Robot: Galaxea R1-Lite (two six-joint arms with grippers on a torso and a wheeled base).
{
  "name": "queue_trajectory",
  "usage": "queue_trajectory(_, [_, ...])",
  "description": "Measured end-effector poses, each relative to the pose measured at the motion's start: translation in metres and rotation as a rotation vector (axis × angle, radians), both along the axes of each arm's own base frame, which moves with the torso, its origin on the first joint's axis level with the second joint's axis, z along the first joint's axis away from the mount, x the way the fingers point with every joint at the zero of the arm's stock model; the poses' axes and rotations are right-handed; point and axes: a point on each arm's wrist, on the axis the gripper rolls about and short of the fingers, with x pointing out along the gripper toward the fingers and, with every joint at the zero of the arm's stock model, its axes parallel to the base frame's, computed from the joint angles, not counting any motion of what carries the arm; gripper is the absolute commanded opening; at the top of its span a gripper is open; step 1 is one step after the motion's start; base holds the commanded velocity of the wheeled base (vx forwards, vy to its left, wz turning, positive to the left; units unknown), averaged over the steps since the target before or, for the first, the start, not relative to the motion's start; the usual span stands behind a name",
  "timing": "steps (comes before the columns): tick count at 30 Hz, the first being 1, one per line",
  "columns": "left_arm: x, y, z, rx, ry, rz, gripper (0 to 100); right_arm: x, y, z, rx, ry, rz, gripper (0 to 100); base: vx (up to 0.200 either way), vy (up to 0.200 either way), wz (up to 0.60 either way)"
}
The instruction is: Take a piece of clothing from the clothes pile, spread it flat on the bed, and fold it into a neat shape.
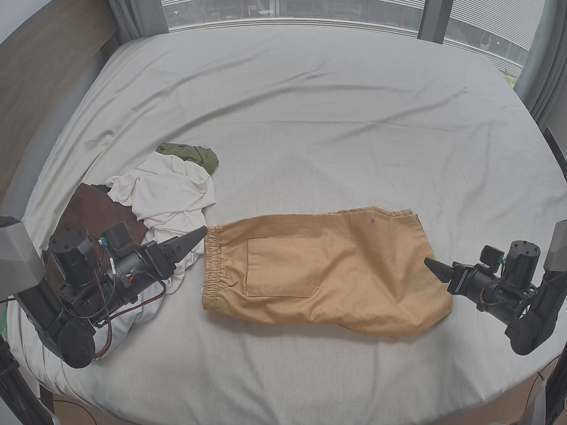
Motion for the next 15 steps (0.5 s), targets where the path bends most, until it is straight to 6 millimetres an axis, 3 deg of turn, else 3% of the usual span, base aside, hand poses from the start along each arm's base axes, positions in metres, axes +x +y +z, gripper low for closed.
queue_trajectory(10, [-0.001,0.000,-0.011,0.009,0.050,-0.011,100,0.012,0.036,0.022,0.025,-0.113,0.168,100,0.000,0.000,0.00])
queue_trajectory(15, [0.002,0.001,-0.029,0.022,0.118,-0.017,100,0.017,0.059,0.023,0.035,-0.124,0.263,100,0.000,0.000,0.00])
